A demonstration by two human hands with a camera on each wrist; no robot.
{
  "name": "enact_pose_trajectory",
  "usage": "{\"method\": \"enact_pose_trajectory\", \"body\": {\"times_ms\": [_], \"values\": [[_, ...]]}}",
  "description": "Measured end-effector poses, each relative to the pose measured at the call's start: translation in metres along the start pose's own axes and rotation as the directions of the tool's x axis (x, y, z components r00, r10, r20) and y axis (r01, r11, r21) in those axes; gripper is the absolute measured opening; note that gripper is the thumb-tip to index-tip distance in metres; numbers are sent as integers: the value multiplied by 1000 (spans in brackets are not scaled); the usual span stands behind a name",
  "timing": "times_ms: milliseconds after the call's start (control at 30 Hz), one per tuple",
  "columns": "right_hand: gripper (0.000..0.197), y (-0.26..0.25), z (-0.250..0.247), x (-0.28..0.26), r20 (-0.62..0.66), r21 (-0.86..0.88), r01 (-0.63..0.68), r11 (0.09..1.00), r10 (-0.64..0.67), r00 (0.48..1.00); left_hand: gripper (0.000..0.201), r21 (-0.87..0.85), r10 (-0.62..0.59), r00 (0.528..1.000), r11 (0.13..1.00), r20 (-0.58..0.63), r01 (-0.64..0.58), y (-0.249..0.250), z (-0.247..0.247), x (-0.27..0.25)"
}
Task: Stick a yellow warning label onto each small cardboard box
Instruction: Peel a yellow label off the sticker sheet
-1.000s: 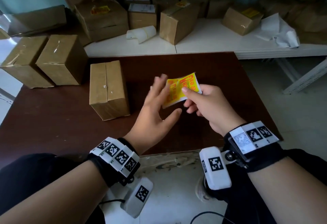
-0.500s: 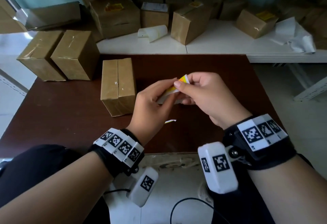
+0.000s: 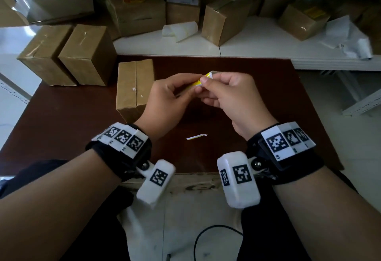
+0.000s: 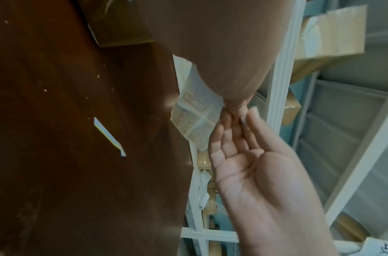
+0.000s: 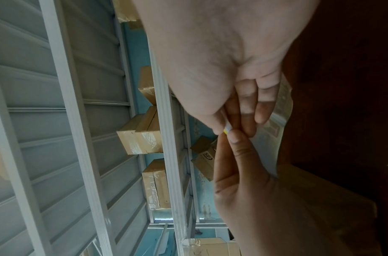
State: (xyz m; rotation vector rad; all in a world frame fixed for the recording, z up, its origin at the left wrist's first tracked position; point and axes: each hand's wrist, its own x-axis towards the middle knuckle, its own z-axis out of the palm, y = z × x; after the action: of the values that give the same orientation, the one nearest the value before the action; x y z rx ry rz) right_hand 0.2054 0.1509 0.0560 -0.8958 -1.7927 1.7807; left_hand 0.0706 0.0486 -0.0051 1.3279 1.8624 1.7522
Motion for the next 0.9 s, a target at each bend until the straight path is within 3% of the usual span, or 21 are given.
{"method": "enact_pose_trajectory", "body": {"times_ms": [267, 400, 700, 900], "values": [[15, 6, 7, -4, -36, -2, 177, 984, -177, 983, 31, -78, -30, 991, 997, -132, 20, 1, 3, -5], [10, 11, 14, 7, -68, -3, 166, 986, -166, 984, 36, -129, -47, 988, 991, -144, 28, -1, 6, -4], [10, 20, 21, 18, -90, 70, 100, 993, -93, 992, 25, -266, -164, 970, 957, -181, 113, 1, 23, -6], [17, 37, 28, 21, -62, -87, 172, 981, -177, 982, 22, -355, -298, 931, 911, -210, 211, 5, 23, -5]]}}
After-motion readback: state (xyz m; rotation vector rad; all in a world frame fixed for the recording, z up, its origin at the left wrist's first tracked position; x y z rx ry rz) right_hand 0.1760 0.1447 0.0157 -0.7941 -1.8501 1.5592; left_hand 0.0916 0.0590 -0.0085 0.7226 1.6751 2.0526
